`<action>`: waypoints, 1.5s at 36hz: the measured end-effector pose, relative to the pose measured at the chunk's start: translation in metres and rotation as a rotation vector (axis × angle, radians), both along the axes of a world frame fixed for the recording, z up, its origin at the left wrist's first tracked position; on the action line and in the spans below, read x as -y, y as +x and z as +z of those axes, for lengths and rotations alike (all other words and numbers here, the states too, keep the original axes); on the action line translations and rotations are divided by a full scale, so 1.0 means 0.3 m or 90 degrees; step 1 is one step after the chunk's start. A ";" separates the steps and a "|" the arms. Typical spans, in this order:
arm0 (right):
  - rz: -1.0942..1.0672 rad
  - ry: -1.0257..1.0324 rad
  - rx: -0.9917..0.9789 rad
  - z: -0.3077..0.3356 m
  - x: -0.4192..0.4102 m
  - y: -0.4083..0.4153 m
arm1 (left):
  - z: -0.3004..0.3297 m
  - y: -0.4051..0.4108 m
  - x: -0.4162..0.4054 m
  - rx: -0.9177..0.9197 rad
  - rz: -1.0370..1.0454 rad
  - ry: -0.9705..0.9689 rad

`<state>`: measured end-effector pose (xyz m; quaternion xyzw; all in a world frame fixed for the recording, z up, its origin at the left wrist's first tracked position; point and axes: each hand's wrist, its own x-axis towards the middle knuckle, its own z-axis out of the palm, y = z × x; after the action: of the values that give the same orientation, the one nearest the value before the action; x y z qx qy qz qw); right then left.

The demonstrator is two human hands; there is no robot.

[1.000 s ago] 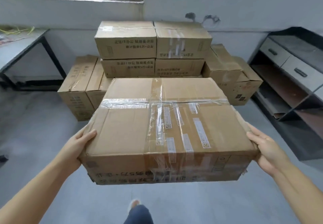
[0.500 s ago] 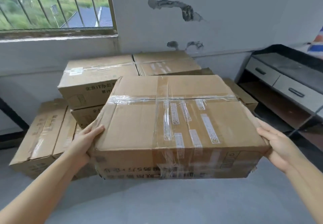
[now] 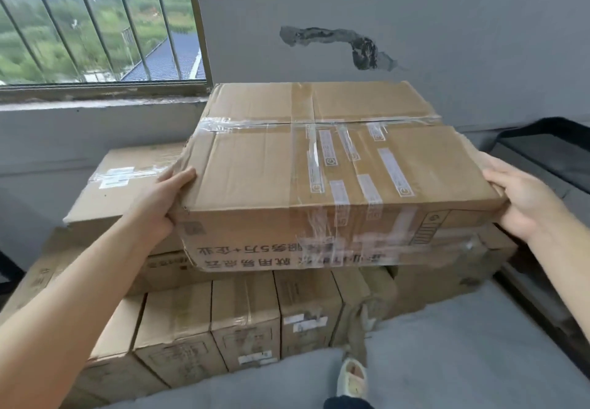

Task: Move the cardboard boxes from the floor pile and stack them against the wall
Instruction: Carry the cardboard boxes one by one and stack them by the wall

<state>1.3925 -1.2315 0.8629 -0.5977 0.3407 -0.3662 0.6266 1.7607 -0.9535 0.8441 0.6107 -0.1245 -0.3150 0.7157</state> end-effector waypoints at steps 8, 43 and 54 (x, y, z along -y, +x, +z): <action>0.074 0.007 -0.022 0.062 0.605 0.285 | -0.002 0.166 0.462 0.002 0.049 -0.029; 0.075 0.154 -0.059 -0.207 1.217 0.723 | -0.157 0.519 0.956 0.007 0.086 0.105; 0.060 0.136 -0.070 -0.226 1.183 0.683 | -0.169 0.476 0.944 0.090 0.108 0.153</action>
<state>1.5975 -1.5864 0.7951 -0.5625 0.3832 -0.2644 0.6833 1.9036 -1.2368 0.7936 0.7209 -0.0836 -0.2225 0.6510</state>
